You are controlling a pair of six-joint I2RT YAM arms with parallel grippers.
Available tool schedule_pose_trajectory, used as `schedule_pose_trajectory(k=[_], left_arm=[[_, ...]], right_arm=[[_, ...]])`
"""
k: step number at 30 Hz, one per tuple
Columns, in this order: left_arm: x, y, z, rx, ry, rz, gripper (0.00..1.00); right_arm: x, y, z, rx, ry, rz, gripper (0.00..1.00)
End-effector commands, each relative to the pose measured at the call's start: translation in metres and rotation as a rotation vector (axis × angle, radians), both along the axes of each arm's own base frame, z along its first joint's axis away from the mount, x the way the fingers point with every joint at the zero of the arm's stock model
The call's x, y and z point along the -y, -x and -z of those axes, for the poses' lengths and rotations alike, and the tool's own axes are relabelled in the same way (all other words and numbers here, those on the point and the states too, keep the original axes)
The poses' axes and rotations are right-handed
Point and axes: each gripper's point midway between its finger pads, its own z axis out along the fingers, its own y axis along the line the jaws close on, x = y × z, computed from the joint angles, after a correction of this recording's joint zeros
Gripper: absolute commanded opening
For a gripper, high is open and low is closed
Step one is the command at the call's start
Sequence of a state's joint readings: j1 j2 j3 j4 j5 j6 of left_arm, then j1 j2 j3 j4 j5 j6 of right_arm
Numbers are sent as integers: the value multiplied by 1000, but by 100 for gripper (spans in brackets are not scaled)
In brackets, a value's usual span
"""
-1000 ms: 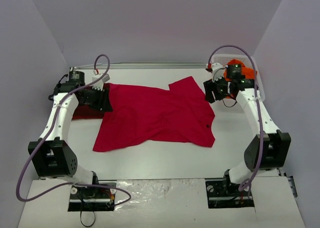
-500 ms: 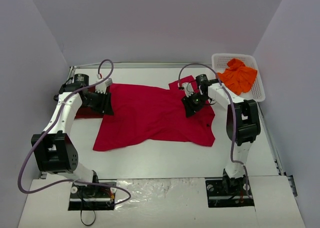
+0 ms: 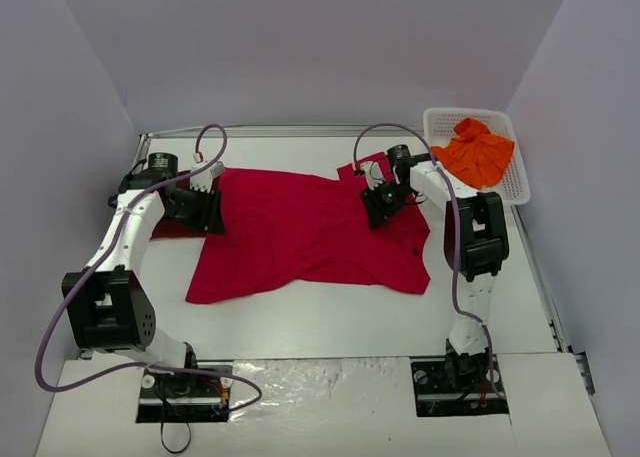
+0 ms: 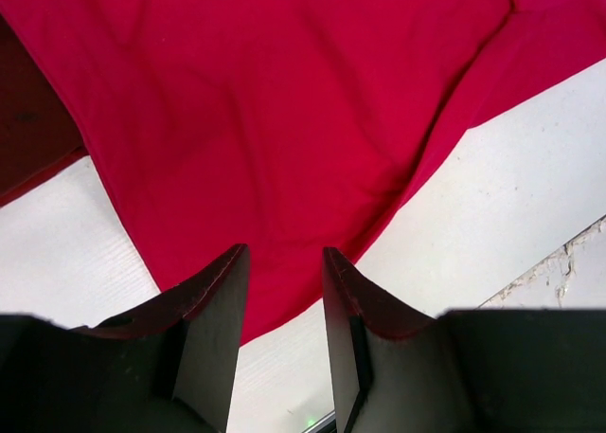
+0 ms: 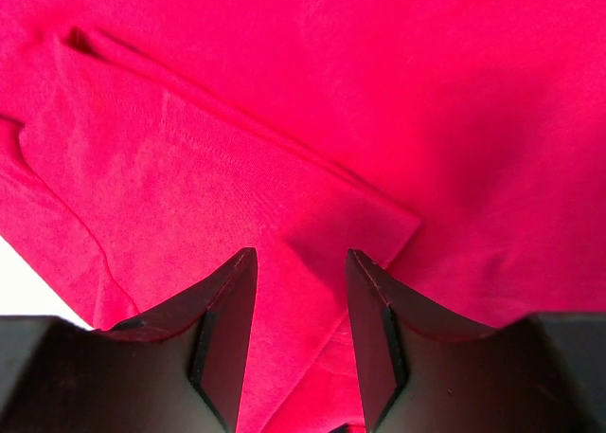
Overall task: Fold and stack the t-shirts
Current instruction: Flatten out the tshirt
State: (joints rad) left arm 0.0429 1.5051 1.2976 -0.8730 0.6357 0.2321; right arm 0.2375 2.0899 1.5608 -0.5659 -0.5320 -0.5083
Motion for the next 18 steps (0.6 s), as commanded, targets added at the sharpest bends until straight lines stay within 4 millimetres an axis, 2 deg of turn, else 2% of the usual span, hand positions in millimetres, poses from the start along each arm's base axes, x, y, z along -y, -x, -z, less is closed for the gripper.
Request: schedule_pose_trajectory(k=[1, 5, 9, 18], left_arm=[[-3, -4, -15, 67, -4, 5, 35], [-3, -4, -14, 67, -1, 4, 35], [-2, -3, -11, 60, -1, 7, 35], [-2, -2, -6, 58, 5, 7, 35]], right_arm=[[3, -8, -11, 18, 5, 0, 39], [4, -12, -14, 31, 12, 6, 38], [11, -12, -2, 13, 45, 16, 38], [20, -18, 11, 14, 69, 41, 36]])
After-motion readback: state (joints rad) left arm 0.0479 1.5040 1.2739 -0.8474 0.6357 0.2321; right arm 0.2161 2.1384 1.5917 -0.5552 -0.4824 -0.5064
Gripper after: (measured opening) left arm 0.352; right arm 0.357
